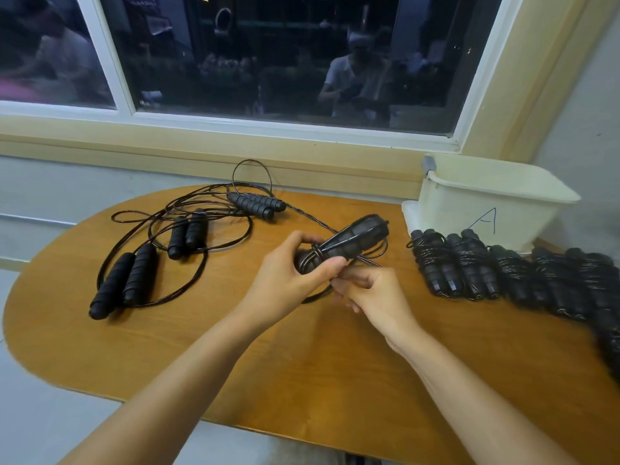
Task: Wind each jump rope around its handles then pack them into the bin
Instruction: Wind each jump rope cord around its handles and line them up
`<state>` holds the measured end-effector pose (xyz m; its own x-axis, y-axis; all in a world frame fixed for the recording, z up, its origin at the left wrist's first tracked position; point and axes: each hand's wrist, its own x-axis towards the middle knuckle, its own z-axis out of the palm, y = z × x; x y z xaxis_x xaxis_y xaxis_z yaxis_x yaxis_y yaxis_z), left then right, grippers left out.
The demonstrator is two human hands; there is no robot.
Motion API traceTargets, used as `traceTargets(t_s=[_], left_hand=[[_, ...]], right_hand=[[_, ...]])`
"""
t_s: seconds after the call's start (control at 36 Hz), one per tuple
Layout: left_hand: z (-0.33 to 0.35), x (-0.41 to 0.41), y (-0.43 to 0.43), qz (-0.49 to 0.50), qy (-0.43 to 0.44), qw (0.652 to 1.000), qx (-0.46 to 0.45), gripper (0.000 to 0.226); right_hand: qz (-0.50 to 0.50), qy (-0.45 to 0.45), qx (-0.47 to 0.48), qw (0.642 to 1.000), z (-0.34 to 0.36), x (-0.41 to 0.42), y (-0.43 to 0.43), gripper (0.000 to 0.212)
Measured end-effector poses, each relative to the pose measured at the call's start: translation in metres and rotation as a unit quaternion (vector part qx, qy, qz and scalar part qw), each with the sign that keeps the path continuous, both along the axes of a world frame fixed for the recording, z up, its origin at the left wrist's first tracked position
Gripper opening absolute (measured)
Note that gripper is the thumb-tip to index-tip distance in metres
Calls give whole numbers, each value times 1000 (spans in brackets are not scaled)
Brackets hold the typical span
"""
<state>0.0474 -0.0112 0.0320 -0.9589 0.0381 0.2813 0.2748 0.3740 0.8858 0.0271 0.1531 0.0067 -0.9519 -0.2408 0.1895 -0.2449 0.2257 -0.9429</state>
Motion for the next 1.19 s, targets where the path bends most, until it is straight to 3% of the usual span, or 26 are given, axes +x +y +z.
traceTargets(t_s=[0.17,0.33,0.47,0.61,0.78,0.89,0.97,1.08,1.19], left_hand=[[-4,-10,-13,42,89,995,-19,55],[-1,-16,-37,60,142,988,-28,59],[-1,-19,-51,35,165,985,-35,58],[-7,-17,-48,-22,210,976,-63,56],[-7,-13,-34,-51,271,918,-285,78],[-2,-12,-14,-68,329,836,-434,77],[-12,-17,-5,-12,314,777,-545,90],[-12,-21,0,62,190,768,-608,94],[-16,-28,-4,153,136,768,-607,89]], right_hand=[[22,125,125,984,-19,1,16,20],[86,61,256,961,-18,-16,61,25],[105,15,250,963,2,-41,89,25],[142,-87,152,974,25,-81,90,42],[152,-121,197,961,53,-119,74,36],[123,-110,249,954,77,-130,55,35],[97,-61,258,959,97,-123,38,32],[94,7,242,966,113,-94,19,27],[85,91,313,941,102,-51,9,27]])
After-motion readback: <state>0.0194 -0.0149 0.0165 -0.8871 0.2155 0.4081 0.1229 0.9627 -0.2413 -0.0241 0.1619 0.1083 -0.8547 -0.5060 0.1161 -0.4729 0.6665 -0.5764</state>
